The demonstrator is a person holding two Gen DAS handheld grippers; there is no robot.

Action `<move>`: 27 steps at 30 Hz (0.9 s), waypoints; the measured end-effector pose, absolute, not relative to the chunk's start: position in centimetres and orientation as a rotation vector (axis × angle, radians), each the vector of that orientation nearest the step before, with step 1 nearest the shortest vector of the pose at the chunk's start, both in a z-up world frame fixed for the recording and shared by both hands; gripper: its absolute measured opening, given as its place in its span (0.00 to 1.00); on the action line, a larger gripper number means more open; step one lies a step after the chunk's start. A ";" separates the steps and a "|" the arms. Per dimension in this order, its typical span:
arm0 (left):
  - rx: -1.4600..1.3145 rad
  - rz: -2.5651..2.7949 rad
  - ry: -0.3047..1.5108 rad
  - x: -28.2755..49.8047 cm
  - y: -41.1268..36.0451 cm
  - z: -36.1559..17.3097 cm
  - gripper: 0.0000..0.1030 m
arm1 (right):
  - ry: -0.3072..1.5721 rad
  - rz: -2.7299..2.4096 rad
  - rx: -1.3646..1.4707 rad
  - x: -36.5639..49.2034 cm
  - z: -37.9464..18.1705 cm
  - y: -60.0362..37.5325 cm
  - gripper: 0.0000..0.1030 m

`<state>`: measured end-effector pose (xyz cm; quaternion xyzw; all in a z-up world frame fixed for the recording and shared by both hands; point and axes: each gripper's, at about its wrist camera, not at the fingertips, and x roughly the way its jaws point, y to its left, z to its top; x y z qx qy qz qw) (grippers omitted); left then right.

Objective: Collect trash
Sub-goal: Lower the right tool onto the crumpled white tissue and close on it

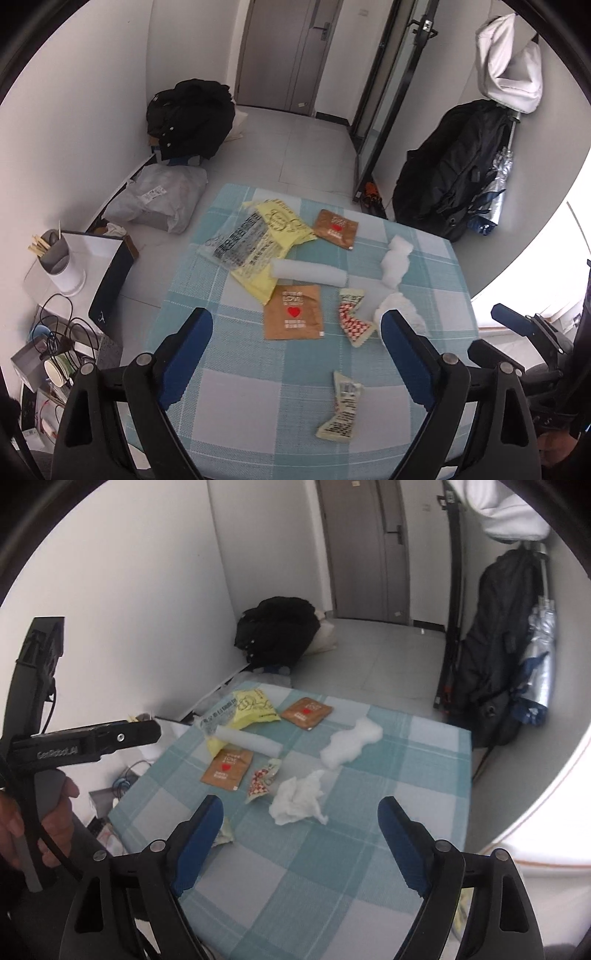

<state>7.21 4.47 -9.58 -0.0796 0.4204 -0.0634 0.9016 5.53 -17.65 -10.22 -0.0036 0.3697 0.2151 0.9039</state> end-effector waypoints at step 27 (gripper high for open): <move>-0.267 0.037 0.942 9.6 7.7 -11.3 0.88 | 0.859 0.495 -0.278 11.1 -18.5 -12.2 0.61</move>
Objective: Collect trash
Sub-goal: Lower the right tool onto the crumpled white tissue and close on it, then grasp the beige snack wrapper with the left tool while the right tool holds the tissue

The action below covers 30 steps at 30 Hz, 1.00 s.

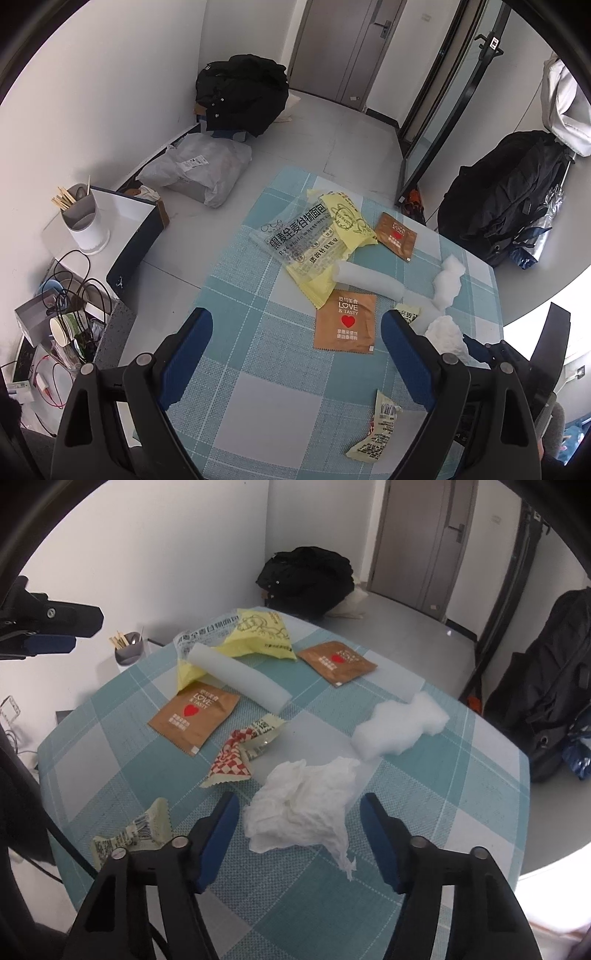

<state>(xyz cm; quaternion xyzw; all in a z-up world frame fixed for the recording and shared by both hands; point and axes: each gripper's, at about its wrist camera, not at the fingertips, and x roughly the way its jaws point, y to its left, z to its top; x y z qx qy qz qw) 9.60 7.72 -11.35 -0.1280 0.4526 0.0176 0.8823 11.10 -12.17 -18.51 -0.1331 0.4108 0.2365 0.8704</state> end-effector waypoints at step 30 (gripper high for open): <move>-0.138 -0.111 1.056 9.1 3.7 -13.2 0.88 | 0.898 0.504 -0.165 7.2 -16.2 -15.8 0.13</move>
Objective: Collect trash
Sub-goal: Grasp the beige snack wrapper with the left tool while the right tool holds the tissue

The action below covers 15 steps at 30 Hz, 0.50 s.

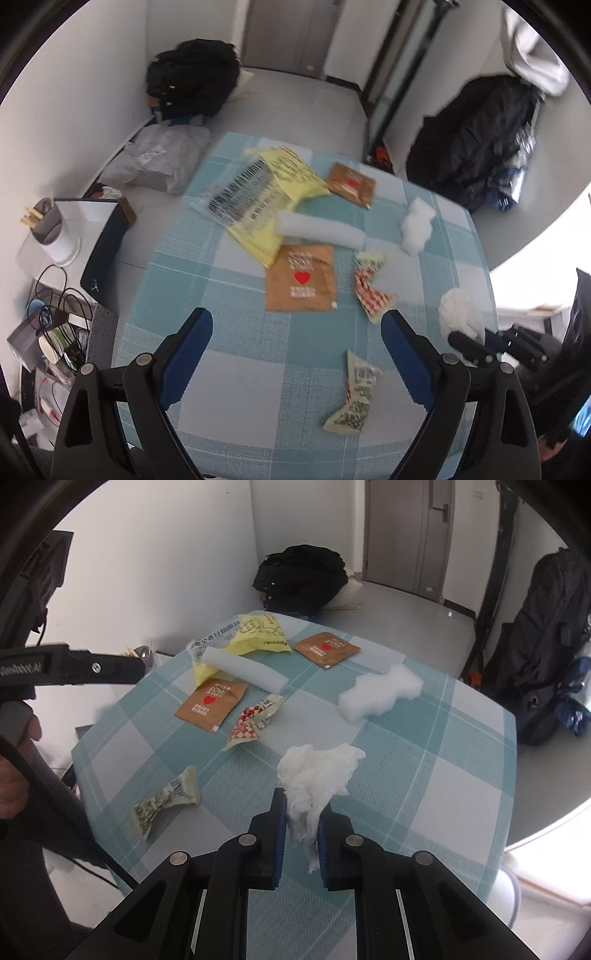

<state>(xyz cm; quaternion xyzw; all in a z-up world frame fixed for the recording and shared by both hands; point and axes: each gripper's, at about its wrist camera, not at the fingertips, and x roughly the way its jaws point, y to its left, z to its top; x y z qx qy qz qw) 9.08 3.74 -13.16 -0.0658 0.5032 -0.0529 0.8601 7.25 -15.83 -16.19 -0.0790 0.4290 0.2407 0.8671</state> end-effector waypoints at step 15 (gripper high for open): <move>-0.074 -0.258 1.247 7.2 0.2 -16.6 0.87 | 0.869 0.462 -0.089 3.2 -14.8 -18.9 0.13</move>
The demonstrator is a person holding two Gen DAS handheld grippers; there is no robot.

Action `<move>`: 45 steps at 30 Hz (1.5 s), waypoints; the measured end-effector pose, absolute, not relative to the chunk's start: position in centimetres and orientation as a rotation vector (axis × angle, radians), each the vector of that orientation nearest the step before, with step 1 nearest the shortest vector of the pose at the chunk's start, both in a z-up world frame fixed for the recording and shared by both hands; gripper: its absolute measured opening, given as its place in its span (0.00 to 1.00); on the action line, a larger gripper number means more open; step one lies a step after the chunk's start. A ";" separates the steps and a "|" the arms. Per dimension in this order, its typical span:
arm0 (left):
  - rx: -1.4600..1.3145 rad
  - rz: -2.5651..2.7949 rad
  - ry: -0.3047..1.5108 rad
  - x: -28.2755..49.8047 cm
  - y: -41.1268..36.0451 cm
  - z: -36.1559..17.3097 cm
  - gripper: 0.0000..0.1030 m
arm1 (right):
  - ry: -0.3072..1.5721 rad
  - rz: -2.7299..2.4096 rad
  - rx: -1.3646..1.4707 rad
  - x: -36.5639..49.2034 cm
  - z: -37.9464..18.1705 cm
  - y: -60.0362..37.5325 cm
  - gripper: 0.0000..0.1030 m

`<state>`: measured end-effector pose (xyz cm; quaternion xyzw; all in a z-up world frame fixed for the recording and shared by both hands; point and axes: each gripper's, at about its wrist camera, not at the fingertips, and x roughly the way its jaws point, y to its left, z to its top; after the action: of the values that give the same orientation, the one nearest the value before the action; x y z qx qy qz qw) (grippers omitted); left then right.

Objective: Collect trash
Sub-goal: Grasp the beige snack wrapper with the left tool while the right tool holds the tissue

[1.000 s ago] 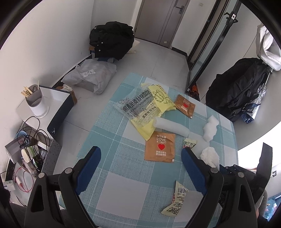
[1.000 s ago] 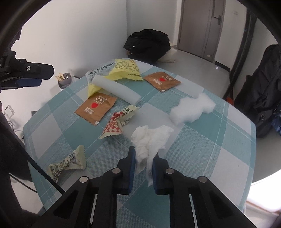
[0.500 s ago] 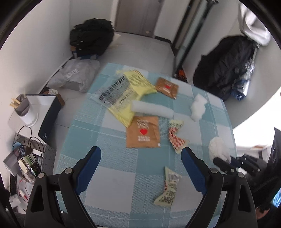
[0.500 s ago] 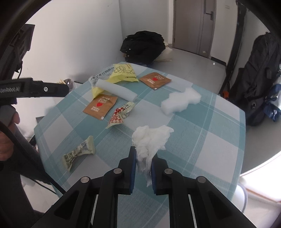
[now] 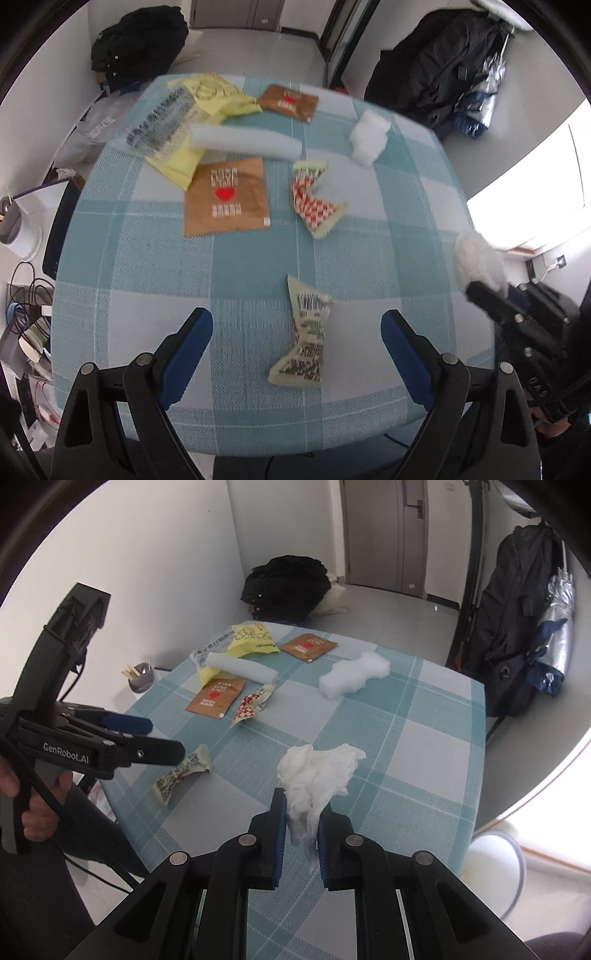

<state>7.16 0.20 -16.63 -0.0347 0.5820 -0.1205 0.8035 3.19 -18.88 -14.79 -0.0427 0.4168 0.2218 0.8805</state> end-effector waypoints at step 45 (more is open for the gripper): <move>-0.064 -0.129 1.199 6.3 0.6 -15.1 0.11 | 0.787 0.408 -0.073 -0.6 -11.9 -19.9 0.14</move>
<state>6.26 0.57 -15.11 -0.0302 0.5637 -0.0608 0.8232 -0.56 -19.93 -11.94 -0.0352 0.3808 0.1972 0.9027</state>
